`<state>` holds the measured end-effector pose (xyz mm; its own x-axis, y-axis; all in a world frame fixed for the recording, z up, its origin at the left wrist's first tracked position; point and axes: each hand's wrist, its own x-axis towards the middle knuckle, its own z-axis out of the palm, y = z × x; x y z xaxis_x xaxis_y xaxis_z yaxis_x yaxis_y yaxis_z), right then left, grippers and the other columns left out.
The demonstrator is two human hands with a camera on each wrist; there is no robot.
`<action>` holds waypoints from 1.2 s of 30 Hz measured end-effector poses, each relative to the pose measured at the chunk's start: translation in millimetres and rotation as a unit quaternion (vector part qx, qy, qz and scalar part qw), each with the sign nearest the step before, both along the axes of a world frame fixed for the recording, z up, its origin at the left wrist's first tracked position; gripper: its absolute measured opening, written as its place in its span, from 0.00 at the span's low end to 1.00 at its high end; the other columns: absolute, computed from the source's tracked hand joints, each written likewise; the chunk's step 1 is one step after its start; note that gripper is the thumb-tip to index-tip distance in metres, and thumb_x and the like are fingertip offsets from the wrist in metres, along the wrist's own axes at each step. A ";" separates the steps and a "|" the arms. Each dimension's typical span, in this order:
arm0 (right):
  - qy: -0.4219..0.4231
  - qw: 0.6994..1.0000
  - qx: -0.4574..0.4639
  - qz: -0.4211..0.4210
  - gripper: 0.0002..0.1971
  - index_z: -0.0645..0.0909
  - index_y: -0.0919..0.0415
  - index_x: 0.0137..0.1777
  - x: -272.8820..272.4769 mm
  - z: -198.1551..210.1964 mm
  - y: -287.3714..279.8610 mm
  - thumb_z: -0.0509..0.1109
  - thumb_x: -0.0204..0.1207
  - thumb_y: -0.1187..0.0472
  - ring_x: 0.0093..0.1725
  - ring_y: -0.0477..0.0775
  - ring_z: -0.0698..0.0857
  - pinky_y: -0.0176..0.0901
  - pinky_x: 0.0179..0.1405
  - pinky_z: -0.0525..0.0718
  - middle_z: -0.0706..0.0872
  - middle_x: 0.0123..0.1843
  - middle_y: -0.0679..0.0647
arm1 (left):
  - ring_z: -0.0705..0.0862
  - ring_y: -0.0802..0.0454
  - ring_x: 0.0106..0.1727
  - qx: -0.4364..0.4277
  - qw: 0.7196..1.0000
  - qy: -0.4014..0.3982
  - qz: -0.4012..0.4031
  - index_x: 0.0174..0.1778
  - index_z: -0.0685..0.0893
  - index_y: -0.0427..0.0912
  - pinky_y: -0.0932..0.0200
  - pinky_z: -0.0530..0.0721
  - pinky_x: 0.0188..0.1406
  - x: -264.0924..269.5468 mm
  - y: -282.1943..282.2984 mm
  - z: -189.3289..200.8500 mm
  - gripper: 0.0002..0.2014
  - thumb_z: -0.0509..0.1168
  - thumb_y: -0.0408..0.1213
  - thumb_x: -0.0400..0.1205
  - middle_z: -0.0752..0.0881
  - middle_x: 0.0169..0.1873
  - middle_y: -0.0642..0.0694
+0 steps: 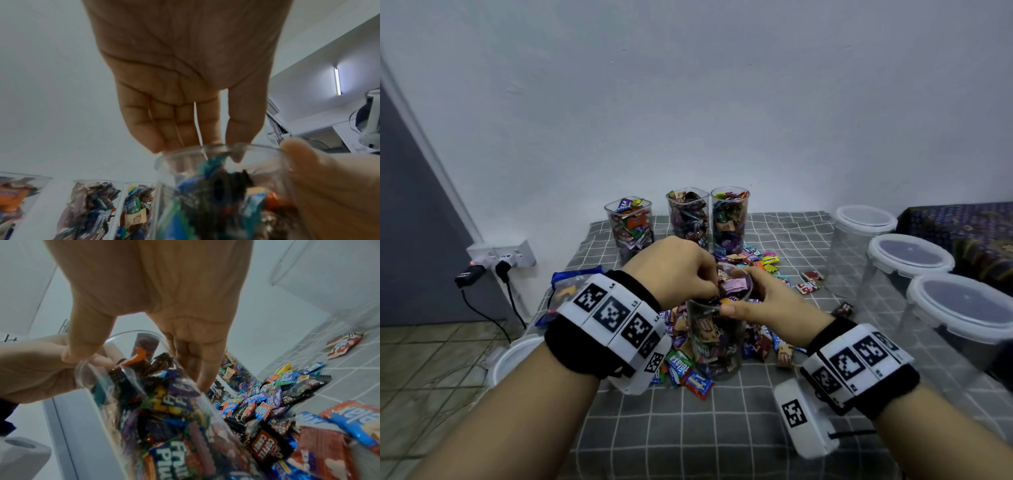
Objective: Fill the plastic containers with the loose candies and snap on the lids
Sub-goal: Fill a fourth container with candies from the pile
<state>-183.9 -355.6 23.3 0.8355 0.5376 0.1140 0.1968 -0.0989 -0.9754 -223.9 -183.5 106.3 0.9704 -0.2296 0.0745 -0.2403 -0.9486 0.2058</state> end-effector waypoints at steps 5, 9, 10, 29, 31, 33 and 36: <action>-0.008 1.000 -0.006 -0.008 0.29 0.76 0.51 0.60 0.6 -1.0 -0.4 0.83 0.58 0.52 0.58 0.48 0.85 0.42 0.60 0.82 0.86 0.57 0.52 | 0.83 0.56 0.46 -0.020 0.999 -0.023 -0.028 0.44 0.89 0.56 0.55 0.82 0.47 -1.2 -7.8 1.6 0.06 0.67 0.45 0.77 0.87 0.42 0.55; -0.016 1.000 -0.002 0.000 0.31 0.76 0.55 0.60 -0.2 0.4 -0.4 0.84 0.58 0.53 0.56 0.46 0.85 0.40 0.59 0.83 0.86 0.56 0.52 | 0.81 0.52 0.52 0.048 0.997 -0.010 -0.066 0.54 0.87 0.61 0.54 0.79 0.49 0.3 -17.3 -5.3 0.12 0.63 0.45 0.79 0.83 0.47 0.52; -0.021 1.000 -0.005 -0.003 0.33 0.76 0.56 0.60 0.1 -0.3 -0.2 0.85 0.56 0.51 0.58 0.48 0.85 0.42 0.60 0.83 0.86 0.57 0.53 | 0.80 0.52 0.53 0.054 0.996 -0.017 -0.063 0.57 0.86 0.62 0.55 0.78 0.49 1.6 -17.5 -7.2 0.13 0.62 0.44 0.80 0.82 0.48 0.52; -0.155 0.806 -0.570 -0.047 0.30 0.67 0.56 0.77 30.8 4.3 -28.9 0.68 0.76 0.48 0.70 0.56 0.75 0.43 0.65 0.74 0.76 0.73 0.56 | 0.82 0.52 0.59 -0.041 0.984 0.096 0.142 0.63 0.82 0.54 0.53 0.80 0.61 8.1 47.4 -50.8 0.16 0.67 0.44 0.79 0.85 0.60 0.52; -0.139 0.778 -0.610 -0.048 0.29 0.71 0.53 0.74 30.8 -2.5 -29.3 0.69 0.74 0.46 0.67 0.56 0.78 0.45 0.62 0.78 0.79 0.70 0.56 | 0.80 0.51 0.63 0.008 0.979 0.138 0.149 0.68 0.79 0.55 0.56 0.79 0.61 10.5 46.2 -63.4 0.21 0.69 0.46 0.78 0.82 0.65 0.50; -0.117 0.759 -0.639 -0.039 0.31 0.70 0.52 0.74 30.2 -7.9 -30.1 0.71 0.71 0.47 0.66 0.57 0.79 0.43 0.58 0.79 0.79 0.69 0.56 | 0.77 0.49 0.68 0.036 0.972 0.175 0.156 0.72 0.75 0.57 0.56 0.77 0.60 11.9 43.9 -75.0 0.27 0.71 0.47 0.76 0.77 0.70 0.49; -0.081 0.754 -0.652 -0.020 0.38 0.65 0.53 0.78 29.9 -16.4 -31.4 0.75 0.68 0.48 0.69 0.57 0.77 0.44 0.62 0.78 0.76 0.73 0.56 | 0.78 0.48 0.67 0.053 0.965 0.212 0.147 0.74 0.72 0.60 0.54 0.80 0.61 12.8 38.9 -89.8 0.33 0.74 0.45 0.72 0.77 0.71 0.48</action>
